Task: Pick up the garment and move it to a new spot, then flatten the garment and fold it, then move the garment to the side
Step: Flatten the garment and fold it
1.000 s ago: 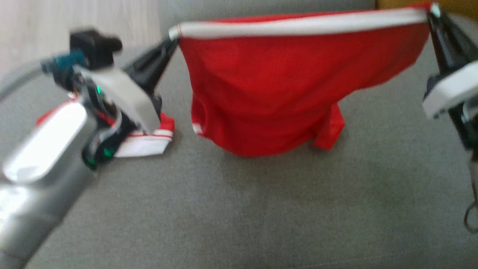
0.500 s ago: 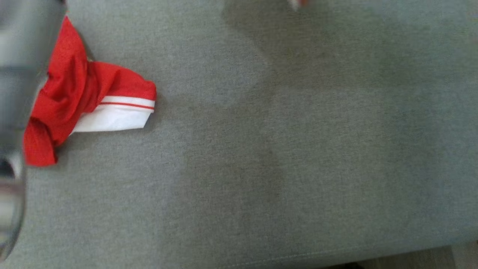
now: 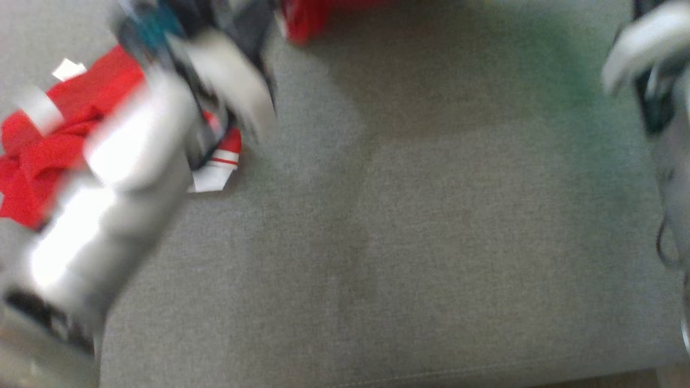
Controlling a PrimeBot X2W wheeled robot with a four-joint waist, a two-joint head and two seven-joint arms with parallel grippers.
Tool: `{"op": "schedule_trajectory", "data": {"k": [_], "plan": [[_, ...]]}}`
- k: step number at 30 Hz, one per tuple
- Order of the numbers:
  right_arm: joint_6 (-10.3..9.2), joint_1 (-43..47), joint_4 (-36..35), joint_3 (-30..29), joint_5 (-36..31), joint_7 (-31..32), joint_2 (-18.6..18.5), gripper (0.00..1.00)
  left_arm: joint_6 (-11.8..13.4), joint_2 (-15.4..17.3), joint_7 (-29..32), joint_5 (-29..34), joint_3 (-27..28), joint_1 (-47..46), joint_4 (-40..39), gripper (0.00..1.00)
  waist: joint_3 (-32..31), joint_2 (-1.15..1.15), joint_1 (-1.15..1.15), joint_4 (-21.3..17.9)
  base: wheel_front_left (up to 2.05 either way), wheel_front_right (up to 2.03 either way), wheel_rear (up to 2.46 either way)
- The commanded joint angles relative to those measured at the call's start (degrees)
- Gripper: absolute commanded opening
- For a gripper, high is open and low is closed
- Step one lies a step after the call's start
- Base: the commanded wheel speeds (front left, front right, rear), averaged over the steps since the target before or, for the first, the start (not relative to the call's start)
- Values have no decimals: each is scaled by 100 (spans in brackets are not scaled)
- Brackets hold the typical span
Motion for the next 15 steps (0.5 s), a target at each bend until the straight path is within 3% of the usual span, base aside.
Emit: {"op": "schedule_trajectory", "data": {"k": [1,5,8,15], "plan": [[-5,129,-46,209,173,64,-154,0,10,318,22,-145,-54,63,-358,0,-183,0,0,5,0,0,0],[-5,804,149,802,749,444,-353,0,8,686,139,-471,-611,975,-978,0,-505,0,0,-28,0,0,0],[-5,1311,131,1259,1363,1102,-514,0,8,924,274,-688,-884,1534,-1424,0,-724,0,0,-68,0,0,0],[-5,2468,-1183,2360,2914,2455,-1474,0,186,1182,418,-684,-1293,2345,-2223,0,-1242,0,0,-210,0,0,0]]}}
